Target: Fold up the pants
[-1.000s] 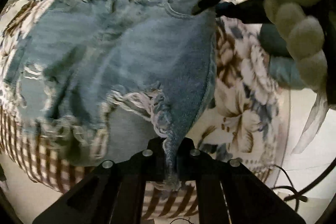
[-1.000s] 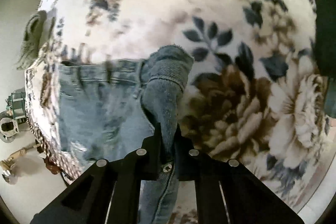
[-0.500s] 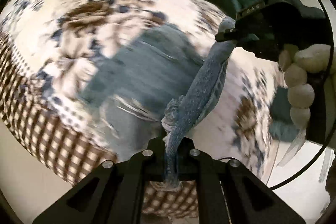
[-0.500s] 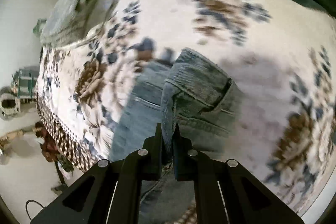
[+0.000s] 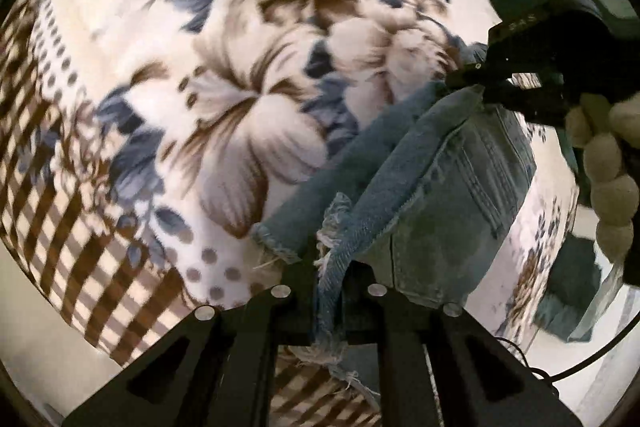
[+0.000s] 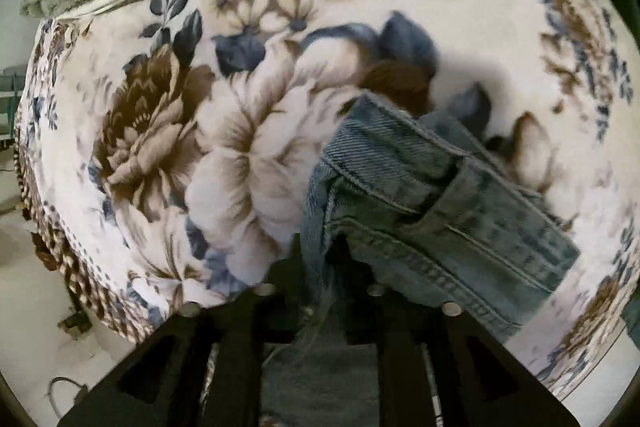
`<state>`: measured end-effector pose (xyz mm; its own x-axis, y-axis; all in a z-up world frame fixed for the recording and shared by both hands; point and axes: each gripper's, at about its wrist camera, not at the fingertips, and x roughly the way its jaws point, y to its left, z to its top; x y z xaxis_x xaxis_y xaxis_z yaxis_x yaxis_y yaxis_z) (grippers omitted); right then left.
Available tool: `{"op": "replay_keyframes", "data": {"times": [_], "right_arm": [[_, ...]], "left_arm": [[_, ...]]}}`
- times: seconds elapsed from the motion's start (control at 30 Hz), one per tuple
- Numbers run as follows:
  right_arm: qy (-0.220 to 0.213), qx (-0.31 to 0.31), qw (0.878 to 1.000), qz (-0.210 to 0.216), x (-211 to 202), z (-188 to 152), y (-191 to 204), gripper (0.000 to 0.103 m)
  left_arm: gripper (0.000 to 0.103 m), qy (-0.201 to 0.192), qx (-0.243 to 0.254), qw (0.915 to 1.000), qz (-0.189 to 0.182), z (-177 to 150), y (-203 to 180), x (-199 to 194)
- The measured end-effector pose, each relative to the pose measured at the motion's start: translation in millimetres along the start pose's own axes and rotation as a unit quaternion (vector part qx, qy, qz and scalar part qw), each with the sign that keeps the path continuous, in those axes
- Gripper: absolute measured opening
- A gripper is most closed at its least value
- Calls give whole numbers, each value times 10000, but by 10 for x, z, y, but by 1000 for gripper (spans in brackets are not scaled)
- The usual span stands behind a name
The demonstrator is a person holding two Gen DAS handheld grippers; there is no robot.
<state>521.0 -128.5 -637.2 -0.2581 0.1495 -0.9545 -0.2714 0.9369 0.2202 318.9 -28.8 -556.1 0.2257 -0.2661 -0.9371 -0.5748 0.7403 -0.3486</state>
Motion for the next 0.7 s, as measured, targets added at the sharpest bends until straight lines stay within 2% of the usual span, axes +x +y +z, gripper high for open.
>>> {"op": "replay_keyframes", "data": {"times": [0.03,0.07,0.1,0.27,0.4,0.47,0.53,0.6,0.7], "right_arm": [[57,19,9998,187,-17,-9,-10,77],[51,23,9996,275,-56,-32,-33,88],[3,17,9994,360,-118,-71,-62,94],[-211,-19,9984,520,-515,-450,-434,95],[-347,56,9980,521,-758,-853,-949,103],[-331,57,9982,502,-801,-1058,-1216,103],[-307,83,9981,527,-772,-1210,-1444,103],[-272,147,9979,561,-723,-1301,-1660,103],[-241,254,9960,828,-634,-1364,-1979,103]], "left_arm": [[14,4,-74,10000,44,-10,16,-18],[26,-40,-123,9999,114,-15,28,-46],[38,-111,-124,9997,182,-14,38,-92],[53,-482,-300,9980,261,-45,98,-407],[65,-655,-694,9953,146,-235,88,-560],[65,-521,-1061,9930,-75,-387,36,-502],[66,-209,-1494,9880,-320,-587,-67,-327],[66,72,-1901,9805,-487,-768,-137,-132],[66,409,-2592,9619,-765,-1016,-198,223]]}}
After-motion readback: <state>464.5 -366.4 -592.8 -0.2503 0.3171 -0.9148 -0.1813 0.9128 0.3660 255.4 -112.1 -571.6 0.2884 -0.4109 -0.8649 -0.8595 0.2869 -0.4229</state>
